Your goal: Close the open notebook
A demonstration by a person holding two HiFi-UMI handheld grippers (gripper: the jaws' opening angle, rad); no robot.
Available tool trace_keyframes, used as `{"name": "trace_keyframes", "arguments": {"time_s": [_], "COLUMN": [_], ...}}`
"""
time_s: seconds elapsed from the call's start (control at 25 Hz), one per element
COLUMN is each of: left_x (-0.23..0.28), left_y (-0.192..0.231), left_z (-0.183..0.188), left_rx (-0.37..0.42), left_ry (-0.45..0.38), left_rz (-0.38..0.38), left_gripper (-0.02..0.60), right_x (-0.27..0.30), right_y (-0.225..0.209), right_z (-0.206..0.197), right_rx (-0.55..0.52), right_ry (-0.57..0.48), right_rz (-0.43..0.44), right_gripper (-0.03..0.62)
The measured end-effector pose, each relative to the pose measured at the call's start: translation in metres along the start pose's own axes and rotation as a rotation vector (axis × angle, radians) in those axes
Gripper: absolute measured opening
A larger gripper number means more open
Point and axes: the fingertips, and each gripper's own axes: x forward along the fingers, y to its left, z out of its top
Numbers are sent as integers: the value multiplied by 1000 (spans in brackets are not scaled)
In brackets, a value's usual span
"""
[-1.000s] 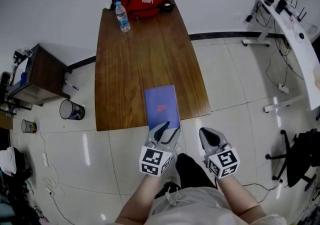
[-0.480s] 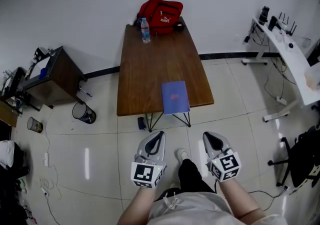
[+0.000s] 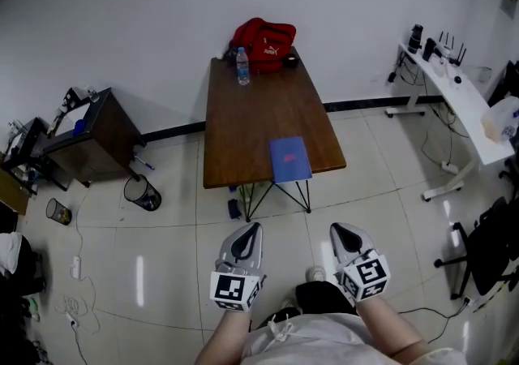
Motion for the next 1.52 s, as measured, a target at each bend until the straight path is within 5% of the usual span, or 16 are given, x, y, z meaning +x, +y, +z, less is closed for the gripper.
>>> {"name": "trace_keyframes", "arguments": {"time_s": [0.48, 1.04, 1.52], "left_x": [-32, -36, -36], "left_y": [18, -22, -19], "left_z": [-1, 5, -1], "left_rx": [-29, -67, -77], "left_ry": [-3, -40, -33], "left_rz": [44, -48, -50], "left_gripper": [6, 6, 6], "right_x": [18, -6, -7], "right_y": [37, 38, 40], "right_z": [7, 14, 14], "right_rx": [-4, -85, -144], "right_ry": [-3, -33, -33], "right_rz": [103, 104, 92], "right_gripper": [3, 3, 3]}}
